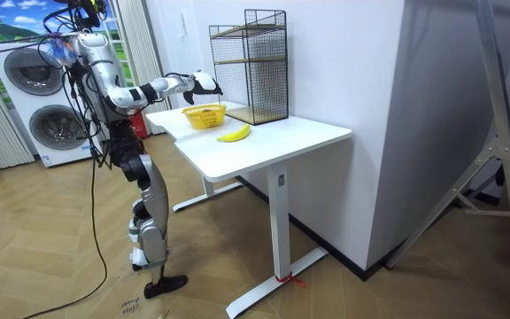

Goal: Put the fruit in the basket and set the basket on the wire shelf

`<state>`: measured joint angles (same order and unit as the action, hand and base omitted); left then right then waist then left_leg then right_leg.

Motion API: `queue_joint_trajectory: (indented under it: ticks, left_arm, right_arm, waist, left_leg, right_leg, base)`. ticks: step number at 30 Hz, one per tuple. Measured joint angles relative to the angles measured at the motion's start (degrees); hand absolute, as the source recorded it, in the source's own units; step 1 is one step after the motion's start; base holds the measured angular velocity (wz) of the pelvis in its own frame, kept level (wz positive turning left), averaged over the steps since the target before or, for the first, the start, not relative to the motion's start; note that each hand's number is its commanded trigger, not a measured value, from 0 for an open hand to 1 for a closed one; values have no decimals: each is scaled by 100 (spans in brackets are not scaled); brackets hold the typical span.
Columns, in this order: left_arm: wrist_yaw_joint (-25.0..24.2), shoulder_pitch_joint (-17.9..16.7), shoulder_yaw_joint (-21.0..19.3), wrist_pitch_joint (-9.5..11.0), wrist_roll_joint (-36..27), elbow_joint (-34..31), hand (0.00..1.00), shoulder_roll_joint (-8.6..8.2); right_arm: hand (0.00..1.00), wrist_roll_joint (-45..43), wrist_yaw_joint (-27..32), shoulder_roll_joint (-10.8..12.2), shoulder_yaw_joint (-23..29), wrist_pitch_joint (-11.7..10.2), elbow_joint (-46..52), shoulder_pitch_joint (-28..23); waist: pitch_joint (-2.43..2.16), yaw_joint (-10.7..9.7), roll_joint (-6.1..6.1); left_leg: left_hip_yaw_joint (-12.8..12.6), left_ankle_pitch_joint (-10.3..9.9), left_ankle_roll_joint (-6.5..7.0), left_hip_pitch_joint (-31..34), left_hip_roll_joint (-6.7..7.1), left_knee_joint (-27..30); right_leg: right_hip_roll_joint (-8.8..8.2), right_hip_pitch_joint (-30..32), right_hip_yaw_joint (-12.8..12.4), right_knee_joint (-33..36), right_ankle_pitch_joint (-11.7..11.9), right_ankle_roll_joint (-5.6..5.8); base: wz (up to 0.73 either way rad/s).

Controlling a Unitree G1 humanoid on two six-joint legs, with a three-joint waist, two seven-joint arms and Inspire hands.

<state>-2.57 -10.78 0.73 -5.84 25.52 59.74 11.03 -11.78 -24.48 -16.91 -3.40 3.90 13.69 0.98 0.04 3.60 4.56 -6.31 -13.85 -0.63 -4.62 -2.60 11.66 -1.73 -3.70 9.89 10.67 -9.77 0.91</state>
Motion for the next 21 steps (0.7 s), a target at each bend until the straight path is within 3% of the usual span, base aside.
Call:
queue_joint_trajectory:
  ticks: [13,16,21]
  left_arm:
    - [90,-139,7,0,-3,4,0,-7]
    - [89,-212,-31,1,-2,4,0,-36]
    - [89,-308,-75,78,-9,-6,0,-32]
  right_arm:
    - [0,309,202,110,42,-4,-6,-9]
    - [0,318,247,158,272,-11,82,-9]
    - [0,486,918,150,820,-150,101,-6]
  waist:
    - [-7,-39,-12]
    - [-13,-91,-19]
    - [-20,-237,-13]
  left_leg:
    - [22,0,0,-8,1,18]
    - [21,0,0,-6,2,21]
    - [16,0,0,-12,2,15]
  right_leg:
    - [-2,-17,14,2,0,0]
    - [-4,-21,45,3,0,0]
    - [-5,-23,41,15,0,0]
  base:
    - [0]
    - [0]
    - [0]
